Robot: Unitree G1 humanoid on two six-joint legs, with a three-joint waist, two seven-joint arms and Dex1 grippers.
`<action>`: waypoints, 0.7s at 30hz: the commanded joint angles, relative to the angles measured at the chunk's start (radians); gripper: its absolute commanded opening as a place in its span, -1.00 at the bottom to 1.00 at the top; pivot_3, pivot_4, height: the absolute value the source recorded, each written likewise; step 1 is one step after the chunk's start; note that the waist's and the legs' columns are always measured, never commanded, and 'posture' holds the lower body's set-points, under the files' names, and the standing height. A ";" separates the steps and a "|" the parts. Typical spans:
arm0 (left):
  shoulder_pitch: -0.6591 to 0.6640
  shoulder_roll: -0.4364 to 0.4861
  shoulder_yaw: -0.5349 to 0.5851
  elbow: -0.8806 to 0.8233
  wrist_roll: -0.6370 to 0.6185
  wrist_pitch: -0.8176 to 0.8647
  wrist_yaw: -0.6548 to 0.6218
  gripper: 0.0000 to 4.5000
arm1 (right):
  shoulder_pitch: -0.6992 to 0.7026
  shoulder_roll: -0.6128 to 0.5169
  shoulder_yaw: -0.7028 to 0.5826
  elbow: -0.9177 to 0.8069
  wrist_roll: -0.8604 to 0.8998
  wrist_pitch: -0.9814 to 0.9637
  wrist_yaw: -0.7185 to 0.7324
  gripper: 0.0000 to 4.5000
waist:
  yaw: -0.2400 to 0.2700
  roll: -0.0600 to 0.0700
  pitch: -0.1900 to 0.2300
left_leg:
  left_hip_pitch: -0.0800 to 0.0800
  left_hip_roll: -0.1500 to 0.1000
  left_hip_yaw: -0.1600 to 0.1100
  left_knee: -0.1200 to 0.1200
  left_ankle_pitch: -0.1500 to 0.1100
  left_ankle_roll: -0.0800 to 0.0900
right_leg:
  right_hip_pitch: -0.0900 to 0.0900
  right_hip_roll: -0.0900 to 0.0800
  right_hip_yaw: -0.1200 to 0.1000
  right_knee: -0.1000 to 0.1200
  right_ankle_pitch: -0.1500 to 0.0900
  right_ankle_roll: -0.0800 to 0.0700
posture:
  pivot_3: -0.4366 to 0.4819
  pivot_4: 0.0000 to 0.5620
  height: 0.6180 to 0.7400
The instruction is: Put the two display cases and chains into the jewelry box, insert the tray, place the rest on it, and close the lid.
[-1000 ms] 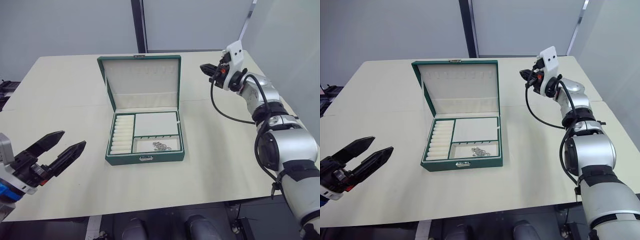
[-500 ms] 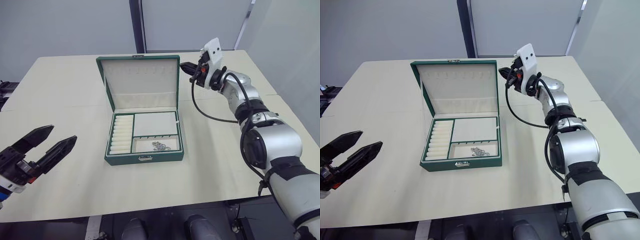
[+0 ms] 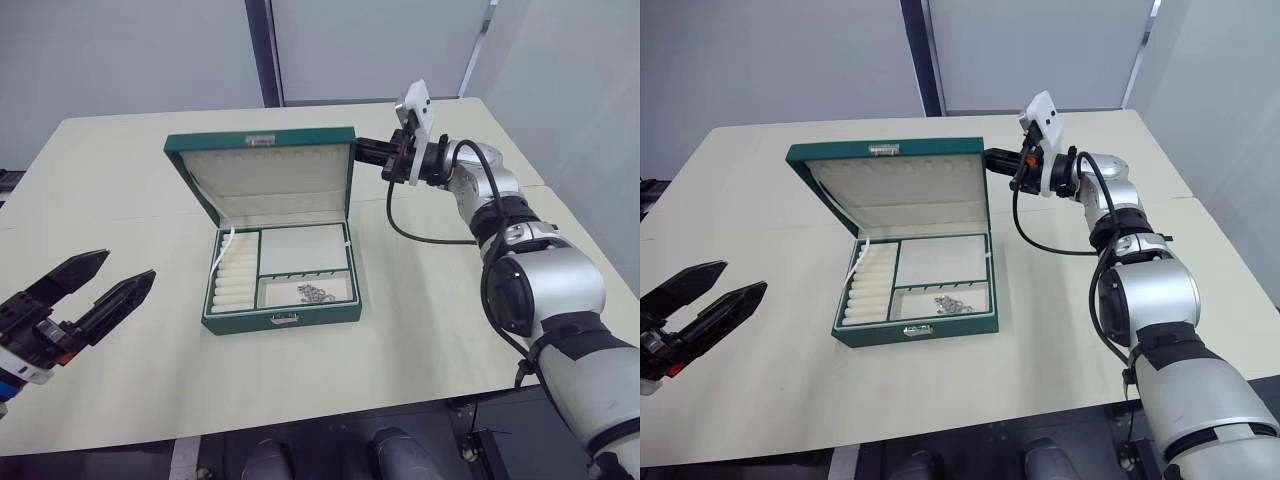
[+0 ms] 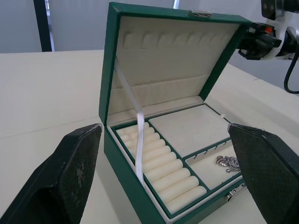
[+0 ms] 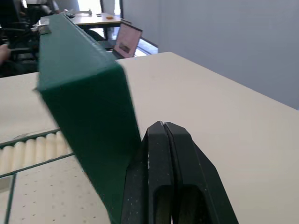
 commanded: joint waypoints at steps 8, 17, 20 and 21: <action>-0.016 0.021 -0.008 -0.003 -0.004 0.016 -0.013 1.00 | 0.059 -0.051 0.007 -0.112 0.012 0.044 0.142 -0.99 | 0.007 0.000 0.000 | 0.000 0.000 0.000 0.001 0.000 0.000 | 0.001 0.000 0.000 0.000 0.000 0.000 | -0.05 -0.47 1.00; -0.126 0.054 -0.144 0.112 0.164 -0.020 0.003 1.00 | 0.325 -0.197 0.006 -0.473 0.060 0.254 0.146 -0.74 | 0.027 0.000 0.000 | 0.000 0.000 -0.001 0.002 0.000 0.000 | 0.002 0.000 -0.001 0.000 0.000 0.000 | -0.05 -0.47 1.00; -0.170 0.065 -0.220 0.208 0.304 -0.082 -0.026 1.00 | 0.491 -0.264 -0.023 -0.680 0.092 0.346 0.098 -0.37 | 0.035 0.000 0.000 | 0.000 0.000 0.000 0.002 0.000 0.000 | 0.002 0.000 0.000 0.000 0.000 0.000 | -0.05 -0.47 1.00; -0.182 0.064 -0.241 0.240 0.343 -0.105 -0.034 1.00 | 0.540 -0.284 -0.033 -0.738 0.102 0.367 0.080 -0.27 | 0.036 0.000 0.000 | 0.000 0.000 0.000 0.002 0.000 0.000 | 0.001 0.000 0.000 0.000 0.000 0.000 | -0.05 -0.47 1.00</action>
